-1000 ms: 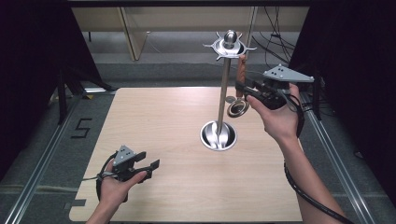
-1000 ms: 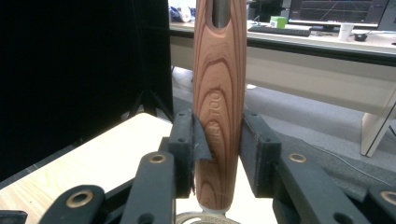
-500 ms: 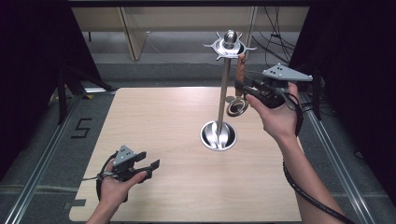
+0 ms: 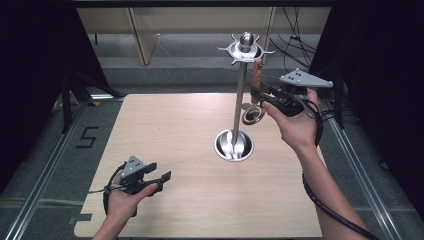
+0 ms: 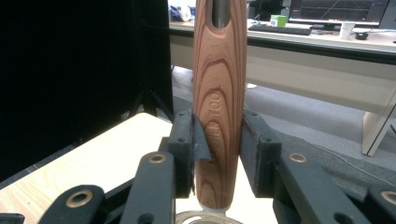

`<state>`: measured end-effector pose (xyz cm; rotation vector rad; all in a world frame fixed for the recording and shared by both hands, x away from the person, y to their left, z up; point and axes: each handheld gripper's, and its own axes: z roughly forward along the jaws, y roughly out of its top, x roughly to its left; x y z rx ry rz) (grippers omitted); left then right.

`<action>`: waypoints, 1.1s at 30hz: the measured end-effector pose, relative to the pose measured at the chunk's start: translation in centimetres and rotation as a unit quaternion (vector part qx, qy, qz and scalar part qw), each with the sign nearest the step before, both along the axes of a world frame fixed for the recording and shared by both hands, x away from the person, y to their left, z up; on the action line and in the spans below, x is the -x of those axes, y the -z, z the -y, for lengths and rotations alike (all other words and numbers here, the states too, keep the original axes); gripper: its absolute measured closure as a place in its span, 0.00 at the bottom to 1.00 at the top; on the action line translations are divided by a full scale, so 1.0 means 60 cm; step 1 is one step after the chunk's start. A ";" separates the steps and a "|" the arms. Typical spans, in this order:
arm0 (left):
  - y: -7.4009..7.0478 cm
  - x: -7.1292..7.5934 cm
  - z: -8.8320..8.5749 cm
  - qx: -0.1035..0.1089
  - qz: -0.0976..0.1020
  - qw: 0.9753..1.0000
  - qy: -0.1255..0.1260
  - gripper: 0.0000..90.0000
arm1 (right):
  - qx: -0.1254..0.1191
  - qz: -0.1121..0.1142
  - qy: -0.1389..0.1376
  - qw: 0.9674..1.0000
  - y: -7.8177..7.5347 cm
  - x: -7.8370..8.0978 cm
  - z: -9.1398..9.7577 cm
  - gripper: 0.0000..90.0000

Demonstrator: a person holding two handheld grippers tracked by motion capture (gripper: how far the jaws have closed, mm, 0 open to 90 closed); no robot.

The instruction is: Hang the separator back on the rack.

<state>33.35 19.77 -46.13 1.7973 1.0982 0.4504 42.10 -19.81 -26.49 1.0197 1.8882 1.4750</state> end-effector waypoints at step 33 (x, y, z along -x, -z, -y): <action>0.000 0.000 0.001 0.003 -0.002 1.000 -0.002 0.38 | 0.030 0.035 0.007 0.999 -0.002 0.013 0.010 0.60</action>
